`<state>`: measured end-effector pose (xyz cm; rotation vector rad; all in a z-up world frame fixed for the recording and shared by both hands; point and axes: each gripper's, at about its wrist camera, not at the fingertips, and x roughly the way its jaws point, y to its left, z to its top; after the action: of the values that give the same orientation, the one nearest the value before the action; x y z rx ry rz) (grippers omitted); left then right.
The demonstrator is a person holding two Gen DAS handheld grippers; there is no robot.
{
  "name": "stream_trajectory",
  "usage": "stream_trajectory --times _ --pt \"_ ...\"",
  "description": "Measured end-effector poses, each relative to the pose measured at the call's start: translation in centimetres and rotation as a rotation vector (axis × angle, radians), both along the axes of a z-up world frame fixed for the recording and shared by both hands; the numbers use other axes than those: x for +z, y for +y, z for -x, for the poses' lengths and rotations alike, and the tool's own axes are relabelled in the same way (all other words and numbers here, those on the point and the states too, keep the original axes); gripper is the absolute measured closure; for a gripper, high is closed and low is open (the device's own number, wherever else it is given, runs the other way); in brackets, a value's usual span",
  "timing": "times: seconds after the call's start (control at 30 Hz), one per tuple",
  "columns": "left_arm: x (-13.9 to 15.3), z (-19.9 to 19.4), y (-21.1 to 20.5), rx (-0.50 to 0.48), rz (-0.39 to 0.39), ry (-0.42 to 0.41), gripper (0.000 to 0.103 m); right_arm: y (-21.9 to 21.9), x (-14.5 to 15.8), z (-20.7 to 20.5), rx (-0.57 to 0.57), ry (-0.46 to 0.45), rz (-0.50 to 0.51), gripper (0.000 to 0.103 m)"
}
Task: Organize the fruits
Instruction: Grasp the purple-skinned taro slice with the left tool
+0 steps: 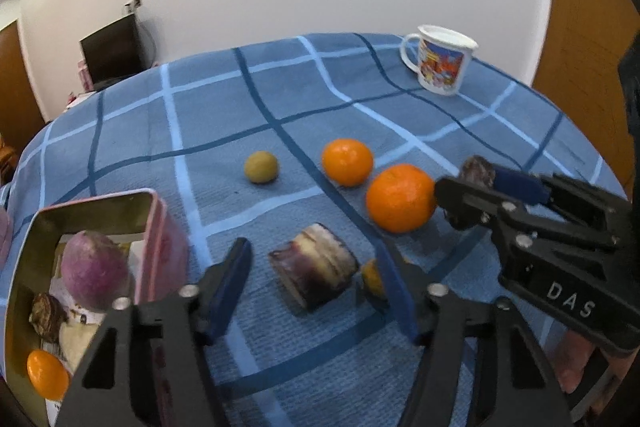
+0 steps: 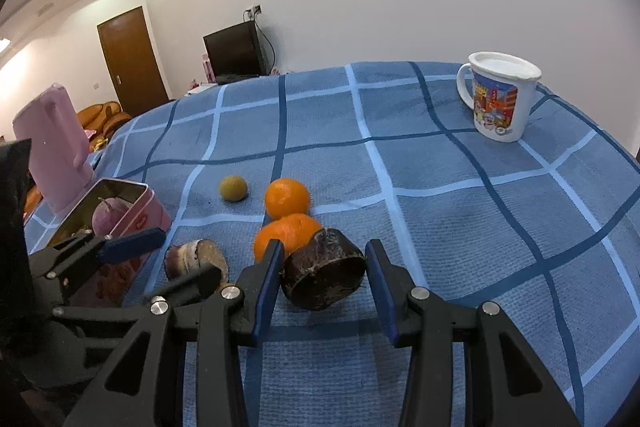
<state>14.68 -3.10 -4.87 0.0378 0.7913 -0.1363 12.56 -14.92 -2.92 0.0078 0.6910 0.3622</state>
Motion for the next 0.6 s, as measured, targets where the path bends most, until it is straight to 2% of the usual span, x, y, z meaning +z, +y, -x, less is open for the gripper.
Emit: stream_trajectory --times 0.23,0.6 --pt "-0.2 -0.3 0.7 0.004 0.042 0.024 0.052 0.2 0.0 -0.1 0.004 0.003 0.010 0.059" --pt "0.4 0.5 1.3 -0.010 0.089 -0.015 0.053 0.1 0.2 0.2 0.011 -0.019 -0.001 0.059"
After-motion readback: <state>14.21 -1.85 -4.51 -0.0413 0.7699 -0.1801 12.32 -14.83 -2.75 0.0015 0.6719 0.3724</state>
